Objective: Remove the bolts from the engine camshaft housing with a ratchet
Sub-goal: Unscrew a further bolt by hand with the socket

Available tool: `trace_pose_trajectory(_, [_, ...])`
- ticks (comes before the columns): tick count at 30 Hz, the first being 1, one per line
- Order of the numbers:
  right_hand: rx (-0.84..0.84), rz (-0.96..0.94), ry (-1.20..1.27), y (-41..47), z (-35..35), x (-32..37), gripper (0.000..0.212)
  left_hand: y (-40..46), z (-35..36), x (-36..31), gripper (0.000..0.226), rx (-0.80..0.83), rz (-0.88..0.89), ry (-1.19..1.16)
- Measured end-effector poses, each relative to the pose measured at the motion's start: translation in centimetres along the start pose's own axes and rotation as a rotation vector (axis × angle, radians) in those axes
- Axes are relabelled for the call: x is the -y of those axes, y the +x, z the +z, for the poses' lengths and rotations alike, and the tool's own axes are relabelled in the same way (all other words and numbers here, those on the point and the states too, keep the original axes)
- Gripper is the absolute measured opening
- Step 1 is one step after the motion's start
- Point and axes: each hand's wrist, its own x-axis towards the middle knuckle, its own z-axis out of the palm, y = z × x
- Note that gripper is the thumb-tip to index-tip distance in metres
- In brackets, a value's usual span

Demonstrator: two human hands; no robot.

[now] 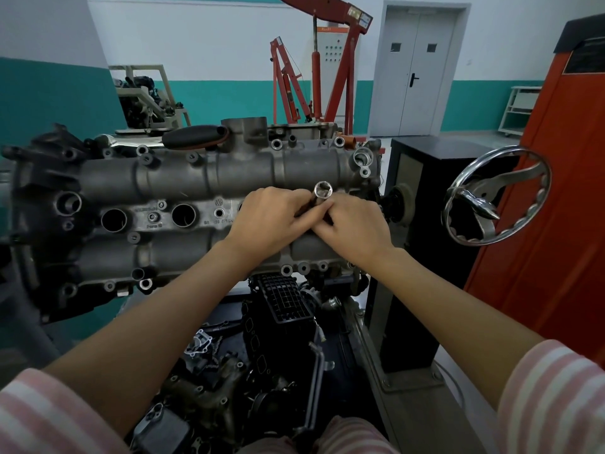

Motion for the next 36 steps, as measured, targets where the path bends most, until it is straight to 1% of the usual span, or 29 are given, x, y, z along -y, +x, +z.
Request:
trace_pose_trajectory(2, [0.021,0.011,-0.004,0.05,-0.03,0.01,0.02,-0.01,-0.1,-0.1,0.067,-0.005,0.0,0.013])
trace_pose_trajectory(3, [0.042,0.024,-0.008,0.12,0.01,-0.01,0.021,0.0,-0.15,-0.13,0.066,-0.012,0.004,0.007])
trace_pose_trajectory(5, [0.072,0.044,-0.017,0.2,0.13,-0.12,0.025,-0.02,-0.21,-0.16,0.057,-0.022,0.017,-0.019])
trace_pose_trajectory(8, [0.07,0.041,-0.012,0.26,0.1,-0.14,0.045,-0.03,-0.18,-0.38,0.036,-0.022,0.047,-0.027])
trace_pose_trajectory(9, [0.067,0.04,-0.014,0.28,0.09,-0.2,0.048,-0.03,-0.15,-0.39,0.03,-0.025,0.055,-0.028])
trace_pose_trajectory(10, [0.065,0.04,-0.023,0.31,0.11,-0.26,0.049,-0.03,-0.14,-0.33,0.03,-0.031,0.053,-0.032])
trace_pose_trajectory(14, [0.079,0.045,-0.033,0.35,0.06,-0.21,0.04,0.01,0.03,0.07,0.065,-0.031,0.008,-0.022])
trace_pose_trajectory(16, [0.06,0.037,-0.001,0.19,0.07,-0.07,0.032,0.03,0.02,0.18,0.071,-0.011,0.002,-0.011])
trace_pose_trajectory(19, [0.009,0.002,0.016,0.0,0.1,-0.01,0.024,0.04,0.06,0.12,0.071,-0.003,0.012,0.003])
trace_pose_trajectory(21, [0.017,0.008,0.005,0.07,0.11,-0.04,0.022,0.0,0.01,-0.08,0.067,-0.009,0.023,0.013])
trace_pose_trajectory(23, [0.051,0.029,-0.031,0.21,0.26,-0.2,0.027,-0.07,-0.1,-0.18,0.057,-0.019,0.026,-0.018])
trace_pose_trajectory(26, [0.048,0.03,-0.042,0.28,0.34,-0.26,0.039,-0.04,-0.15,-0.24,0.044,-0.019,0.036,-0.038])
trace_pose_trajectory(28, [0.041,0.035,-0.036,0.26,0.37,-0.26,0.045,-0.05,-0.03,-0.21,0.046,-0.011,0.037,-0.027])
trace_pose_trajectory(30, [0.049,0.046,-0.037,0.29,0.48,-0.34,0.04,-0.1,0.06,-0.02,0.051,-0.011,0.039,-0.026])
trace_pose_trajectory(33, [0.063,0.054,-0.065,0.32,0.58,-0.48,0.031,-0.12,0.02,0.23,0.052,-0.019,0.032,-0.047])
trace_pose_trajectory(36, [0.033,0.025,-0.05,0.13,0.48,-0.44,0.026,-0.06,0.06,0.14,0.059,0.006,0.026,-0.021])
